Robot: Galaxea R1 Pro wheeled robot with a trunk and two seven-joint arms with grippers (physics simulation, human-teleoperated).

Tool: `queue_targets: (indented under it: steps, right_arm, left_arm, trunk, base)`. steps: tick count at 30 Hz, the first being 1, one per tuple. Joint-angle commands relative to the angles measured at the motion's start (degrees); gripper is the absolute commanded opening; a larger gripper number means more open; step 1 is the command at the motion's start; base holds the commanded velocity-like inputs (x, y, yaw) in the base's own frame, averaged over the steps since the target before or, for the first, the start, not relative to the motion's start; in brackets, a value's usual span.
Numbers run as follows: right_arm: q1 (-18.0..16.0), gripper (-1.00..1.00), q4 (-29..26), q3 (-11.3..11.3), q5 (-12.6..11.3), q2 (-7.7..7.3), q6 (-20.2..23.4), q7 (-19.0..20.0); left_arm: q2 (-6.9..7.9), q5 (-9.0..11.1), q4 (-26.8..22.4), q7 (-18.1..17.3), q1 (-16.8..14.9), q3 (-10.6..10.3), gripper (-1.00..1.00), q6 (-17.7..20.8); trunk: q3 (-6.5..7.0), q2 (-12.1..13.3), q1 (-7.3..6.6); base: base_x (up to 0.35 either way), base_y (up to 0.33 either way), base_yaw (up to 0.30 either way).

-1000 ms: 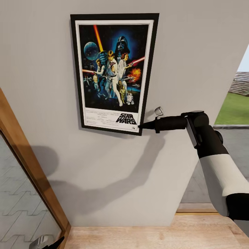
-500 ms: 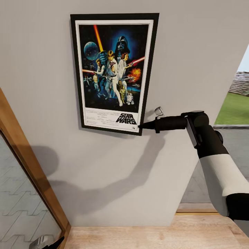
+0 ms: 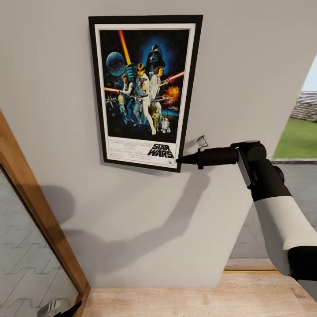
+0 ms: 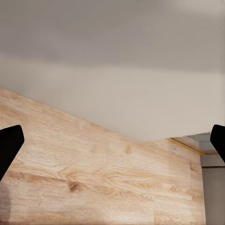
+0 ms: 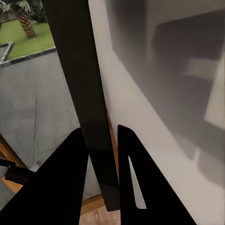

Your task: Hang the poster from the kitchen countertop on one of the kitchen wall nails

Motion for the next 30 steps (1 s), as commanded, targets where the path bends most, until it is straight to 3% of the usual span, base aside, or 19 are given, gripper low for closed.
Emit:
queue_targets:
  steps: [1, 30]
  right_arm:
    - [-0.07, -1.0, -0.11, 0.05, 0.01, -0.03, 0.67, 0.32]
    - [-0.07, -1.0, -0.59, 0.05, 0.01, -0.03, 0.67, 0.33]
  left_arm:
    - [0.03, 0.27, 0.05, -0.06, -0.06, -0.48, 1.0, -0.53]
    - [0.03, 0.27, 0.05, -0.06, -0.06, -0.48, 1.0, -0.46]
  trunk:
    - [-0.13, -0.12, 0.02]
    - [-0.13, -0.12, 0.02]
  base:
    - [-0.093, 0.0, 0.0]
    - [-0.011, 0.001, 0.0]
